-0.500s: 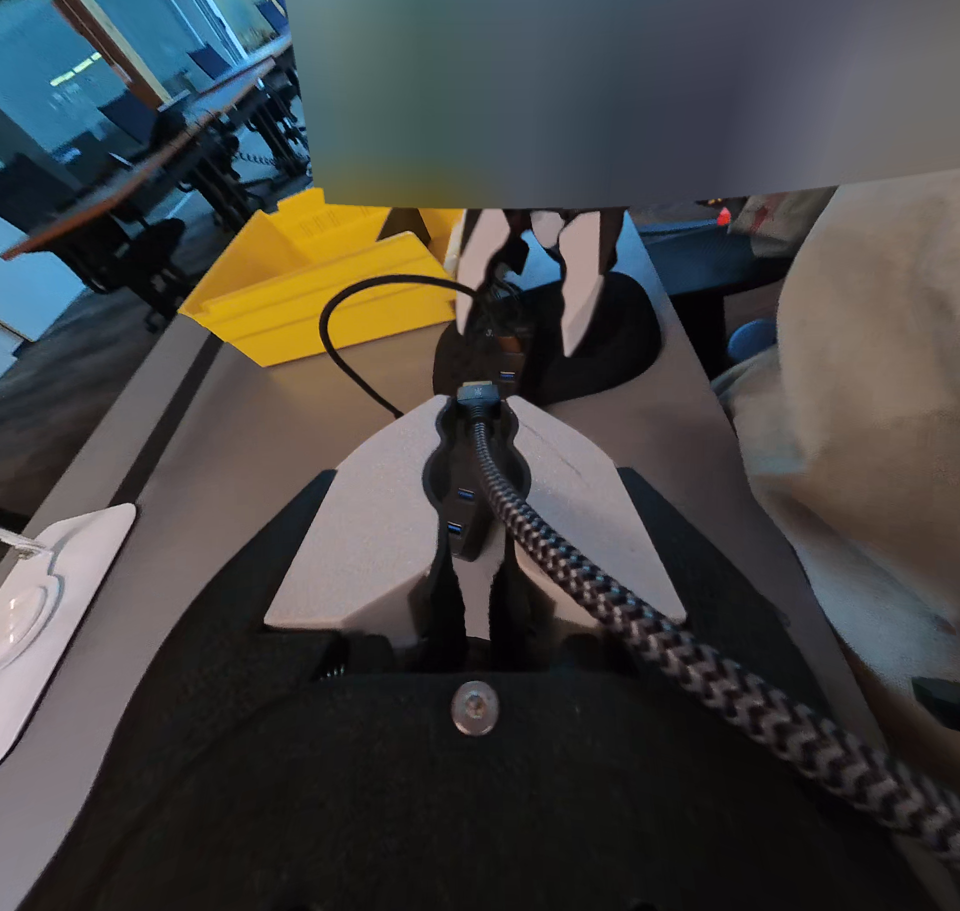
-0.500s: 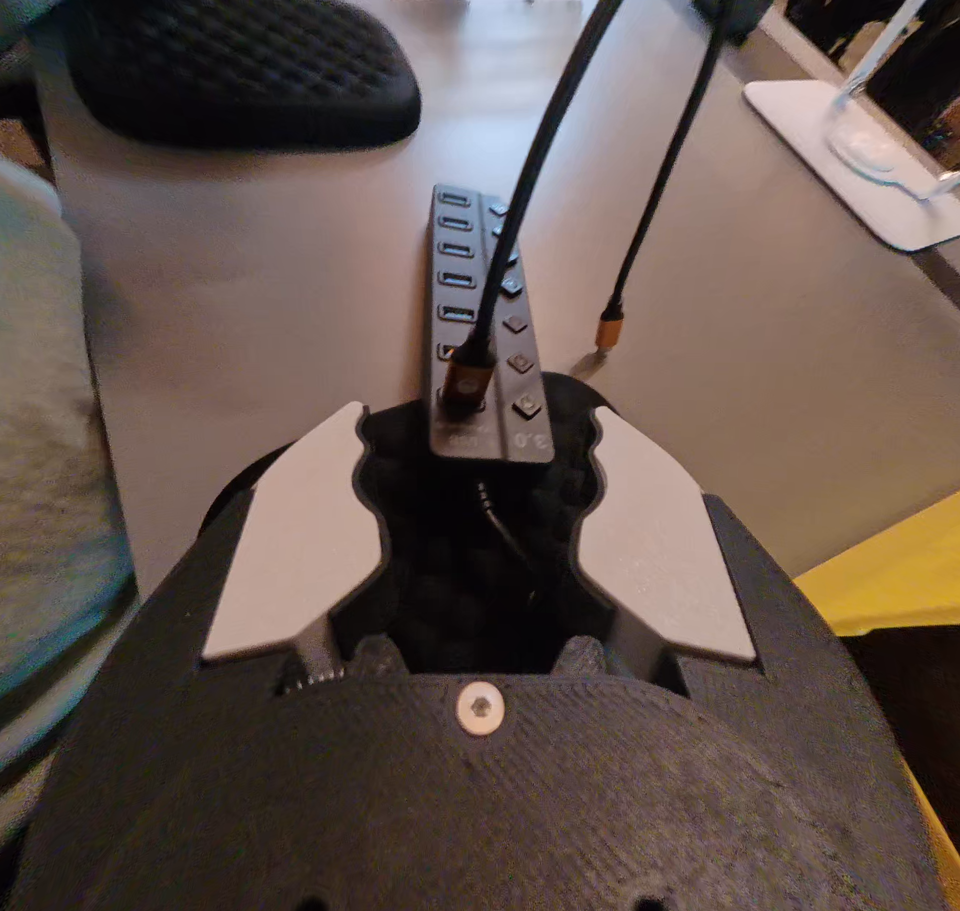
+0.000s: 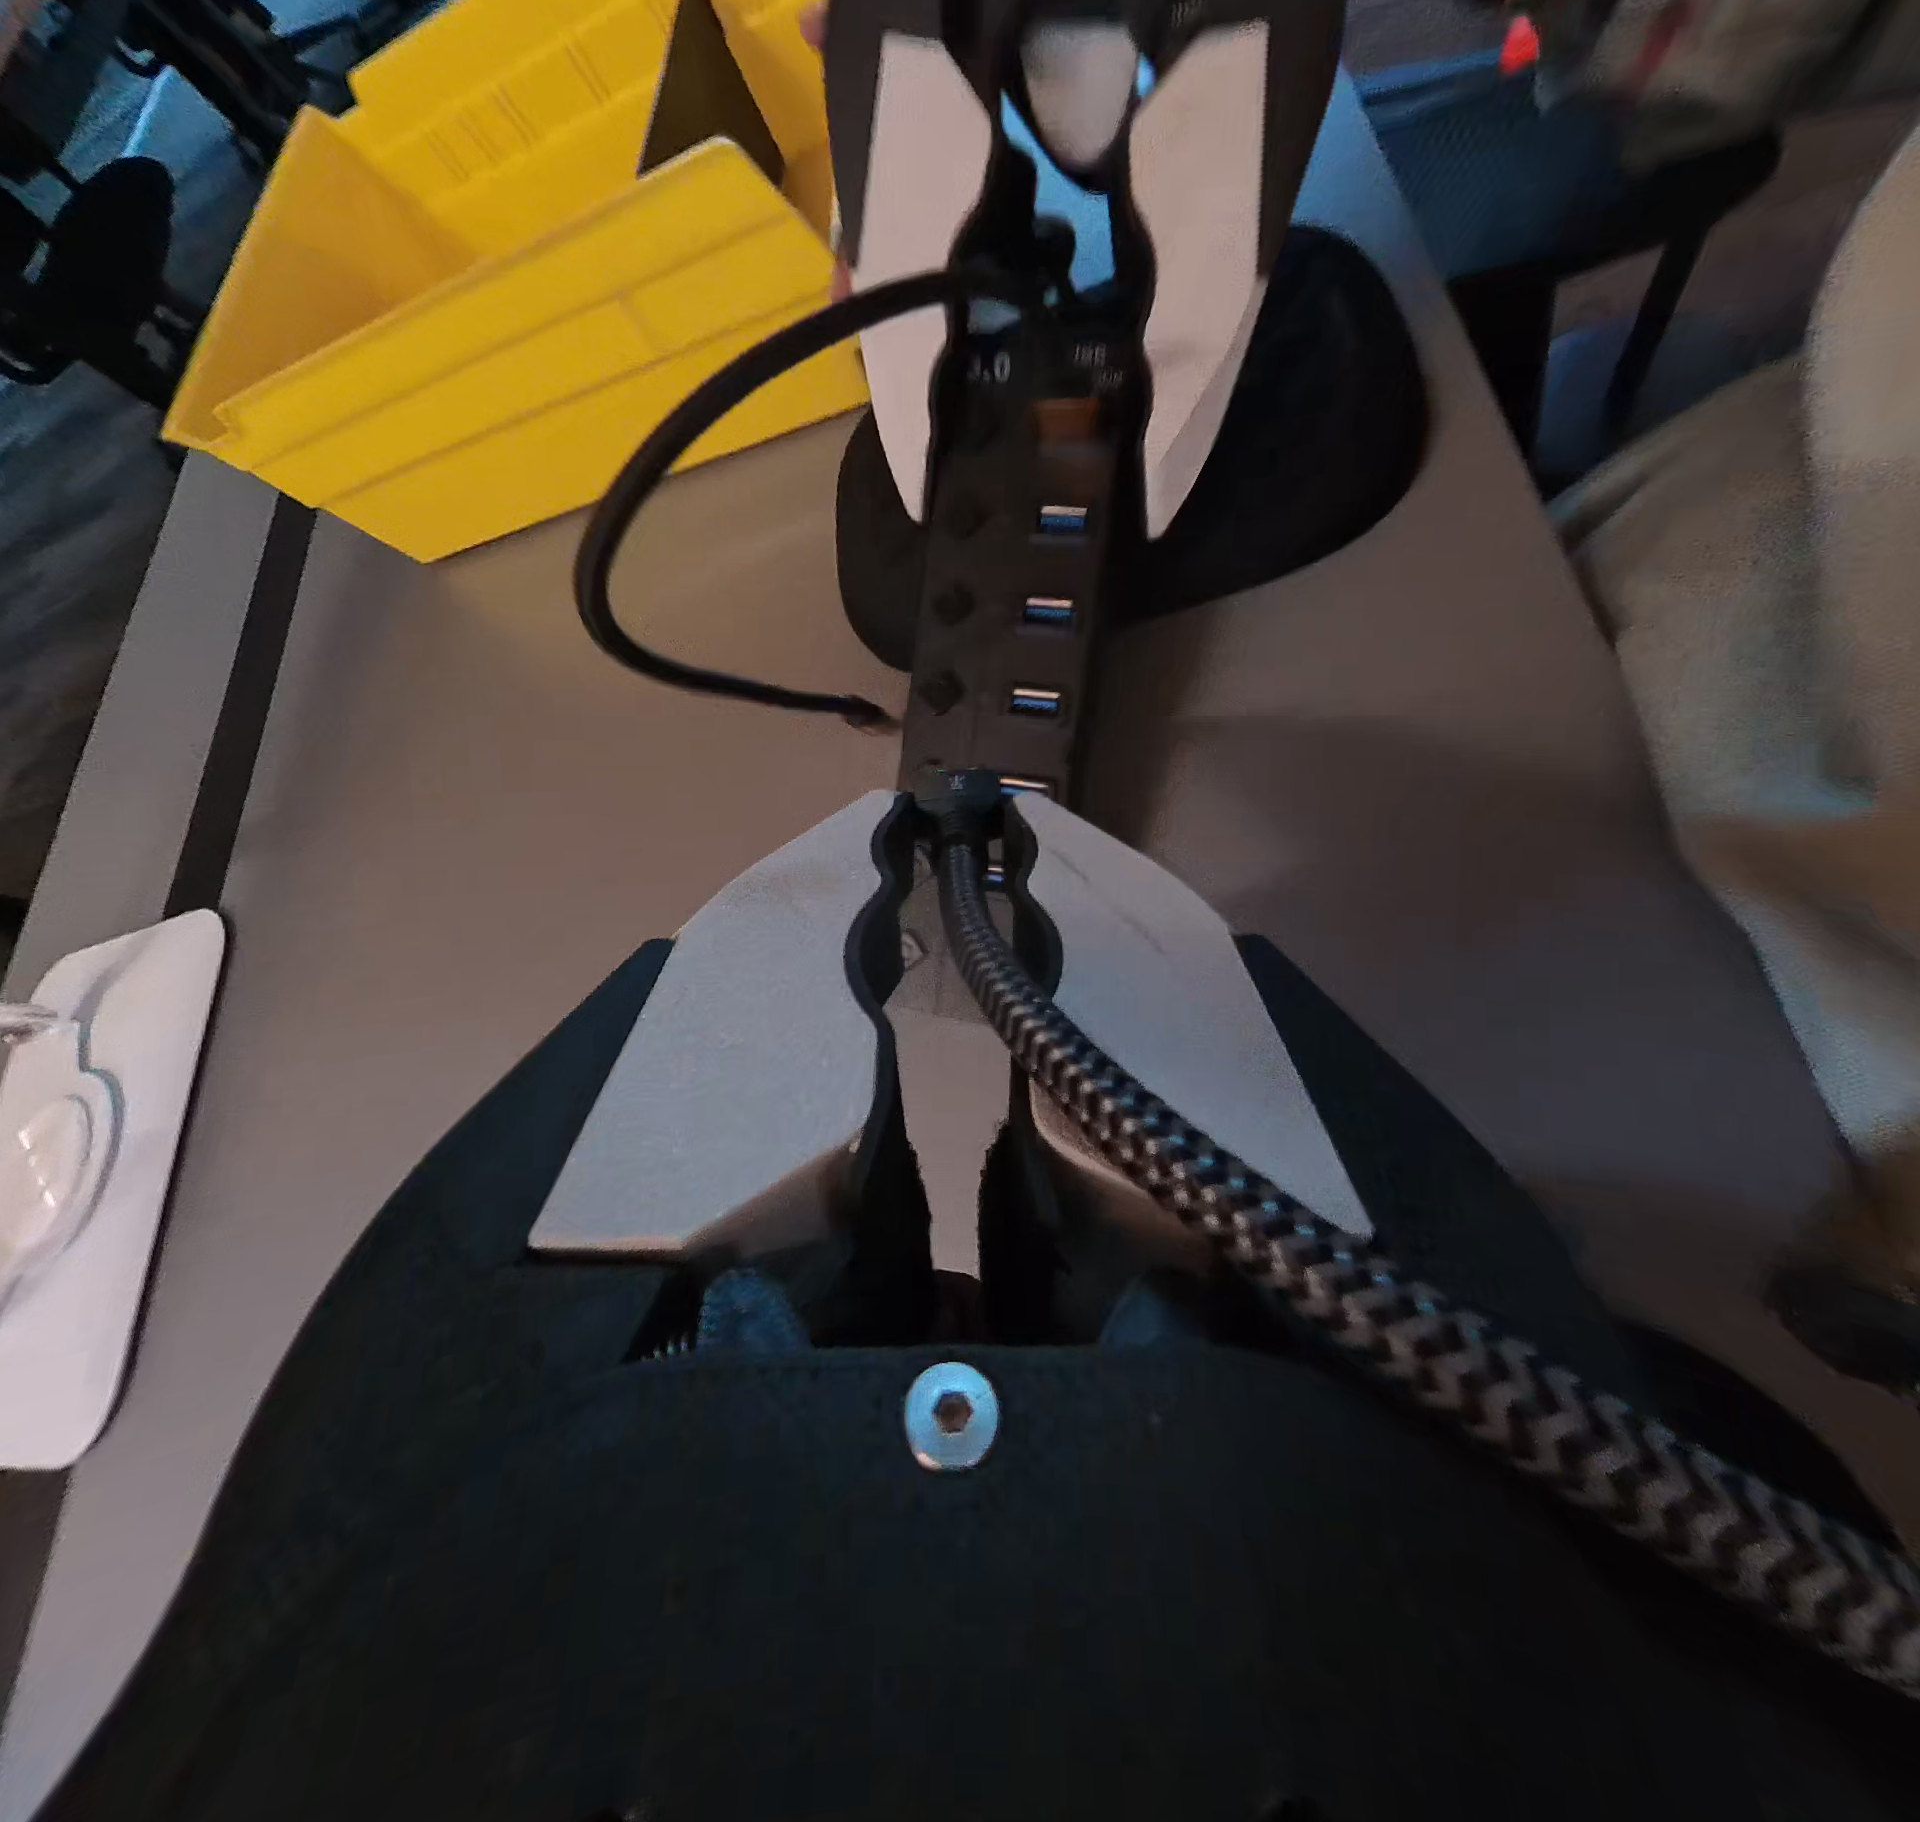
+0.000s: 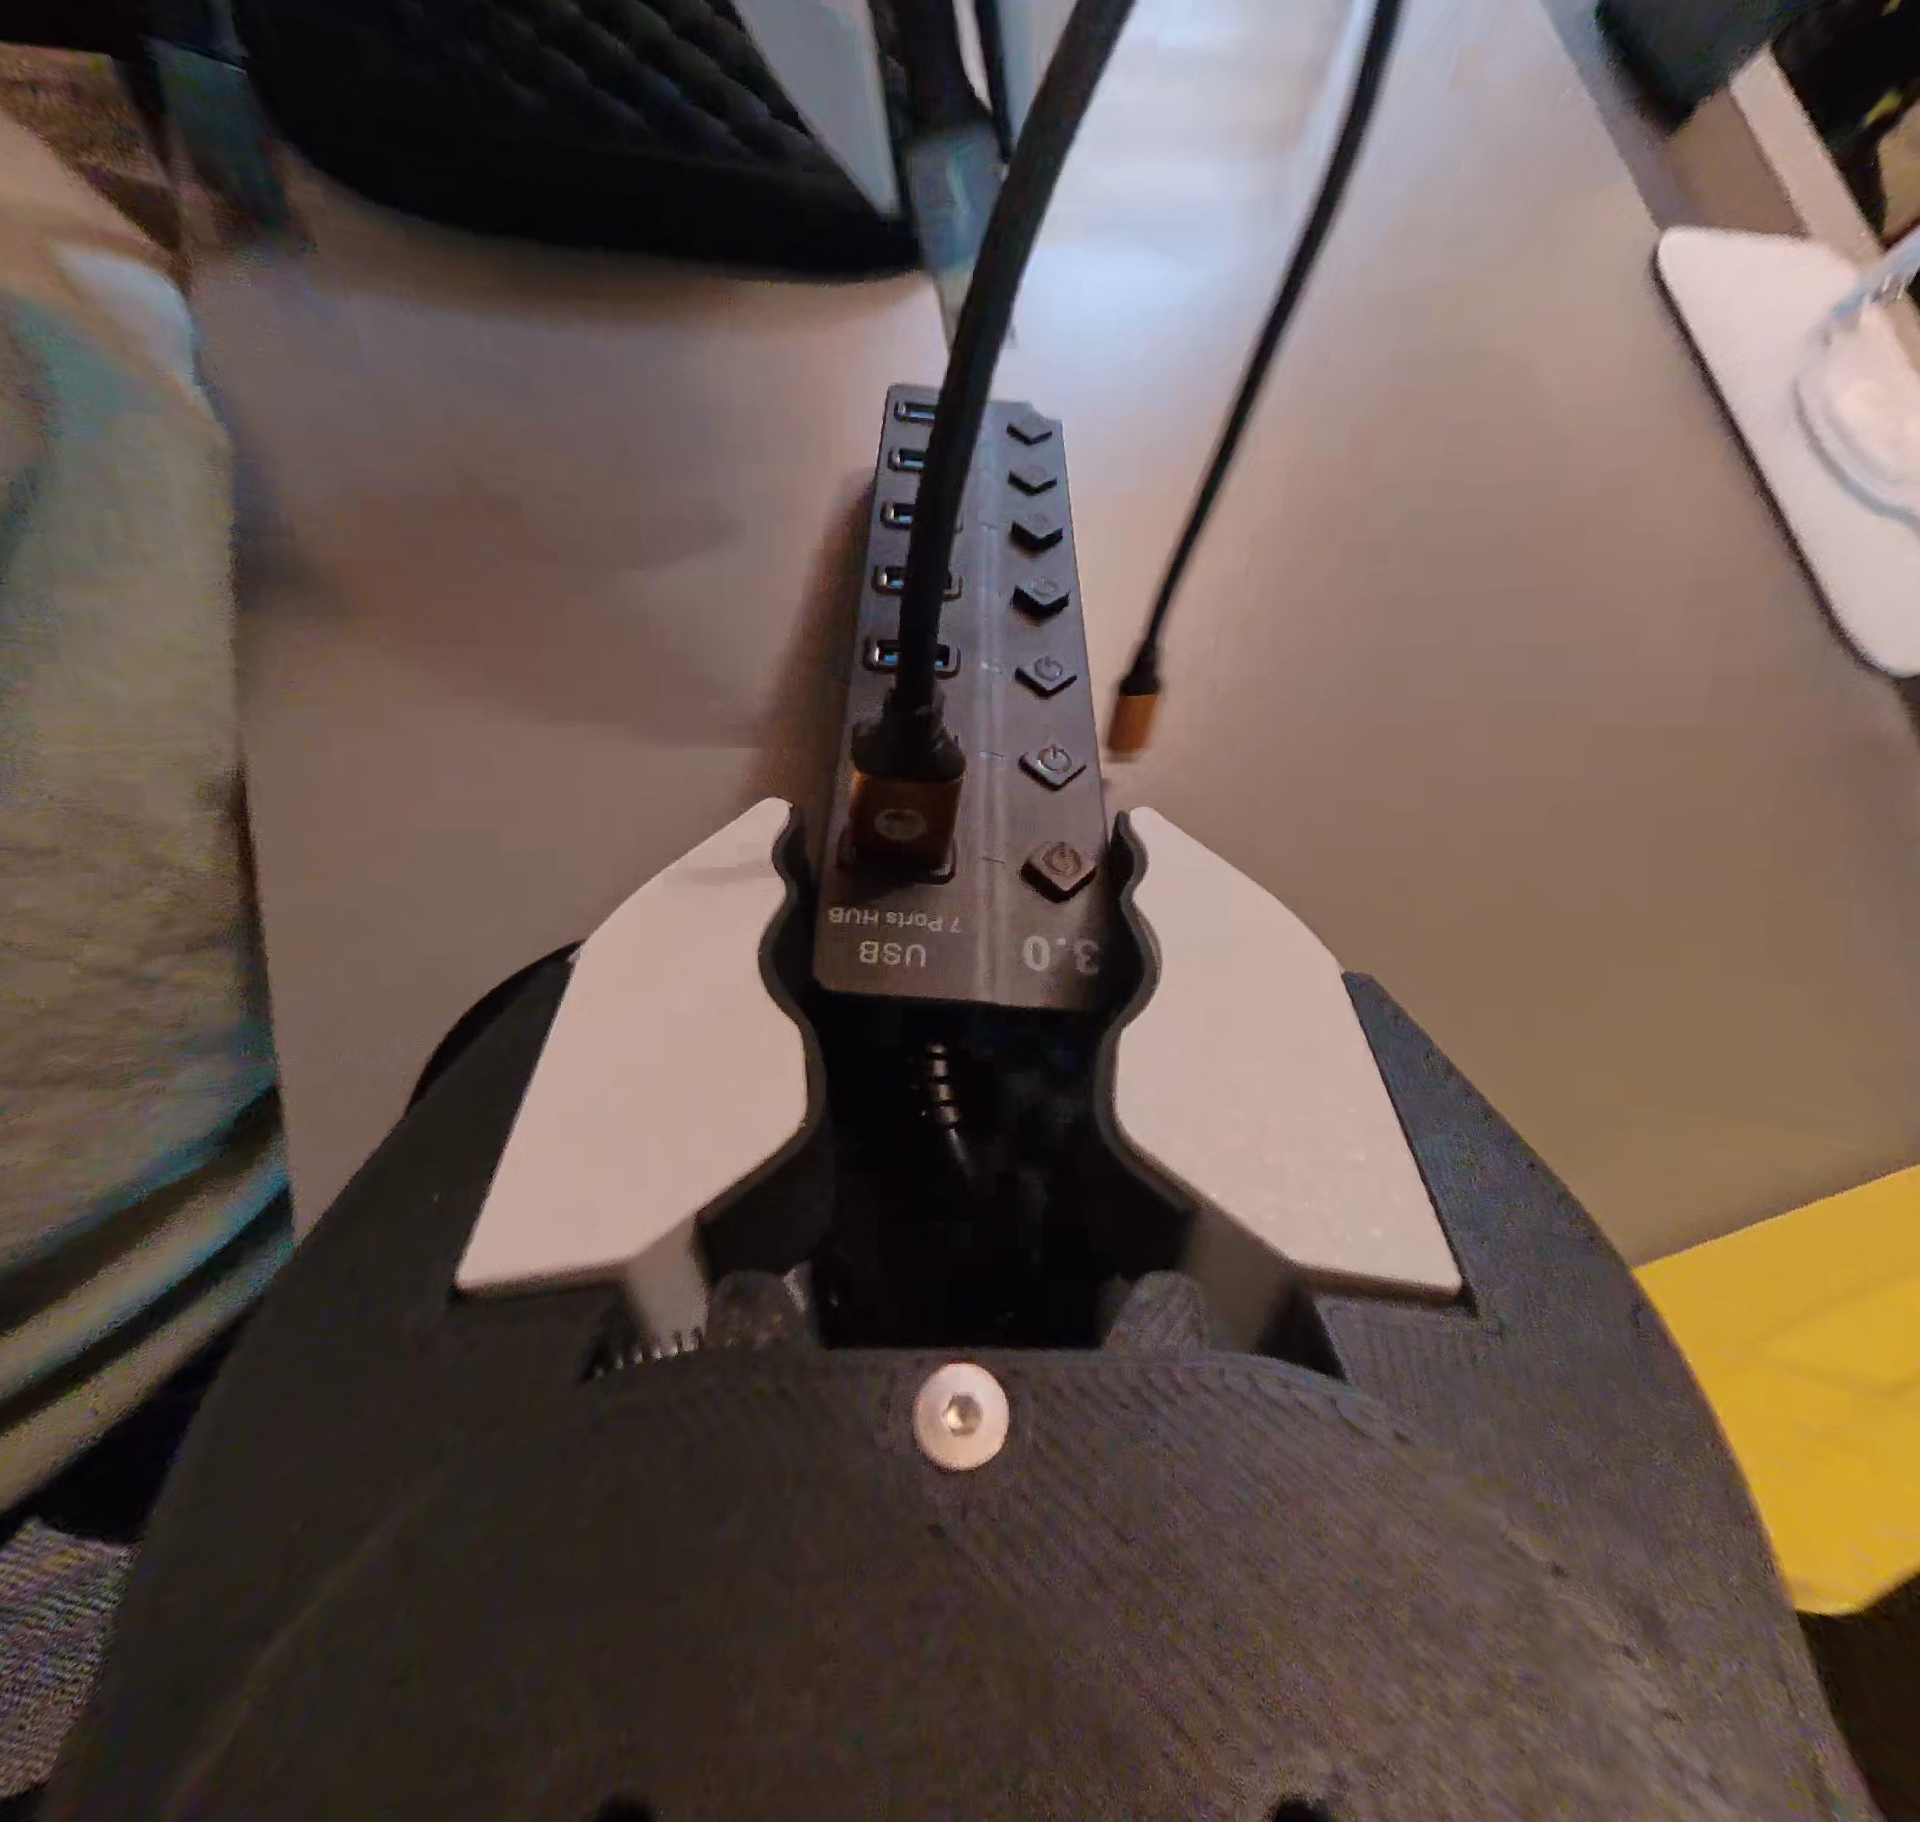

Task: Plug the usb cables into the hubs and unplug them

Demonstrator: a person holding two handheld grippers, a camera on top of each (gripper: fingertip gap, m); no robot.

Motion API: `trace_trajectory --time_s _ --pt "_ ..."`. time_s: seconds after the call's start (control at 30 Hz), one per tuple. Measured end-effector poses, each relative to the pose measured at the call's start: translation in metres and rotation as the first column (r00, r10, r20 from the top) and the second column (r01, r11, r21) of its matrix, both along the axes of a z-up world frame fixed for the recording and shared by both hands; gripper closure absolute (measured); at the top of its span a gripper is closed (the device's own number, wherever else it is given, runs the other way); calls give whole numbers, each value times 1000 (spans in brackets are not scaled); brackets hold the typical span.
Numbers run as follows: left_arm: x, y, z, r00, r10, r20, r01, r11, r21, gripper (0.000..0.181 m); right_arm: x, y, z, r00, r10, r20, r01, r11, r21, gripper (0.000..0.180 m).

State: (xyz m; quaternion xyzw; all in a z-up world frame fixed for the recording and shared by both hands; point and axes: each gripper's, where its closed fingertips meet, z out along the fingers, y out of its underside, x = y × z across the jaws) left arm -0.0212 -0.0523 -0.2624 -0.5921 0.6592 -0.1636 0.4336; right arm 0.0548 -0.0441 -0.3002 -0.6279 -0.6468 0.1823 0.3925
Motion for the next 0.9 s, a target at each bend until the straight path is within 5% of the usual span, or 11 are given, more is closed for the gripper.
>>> trace_trajectory --time_s 0.23,0.9 --pt "29 -21 -5 984 -169 -48 168 985 -32 165 -3 -11 20 995 91 30 -91 996 20 123" --pt "46 -28 -6 987 -144 -77 140 989 -49 164 -6 -16 18 989 78 129 -83 996 31 124"
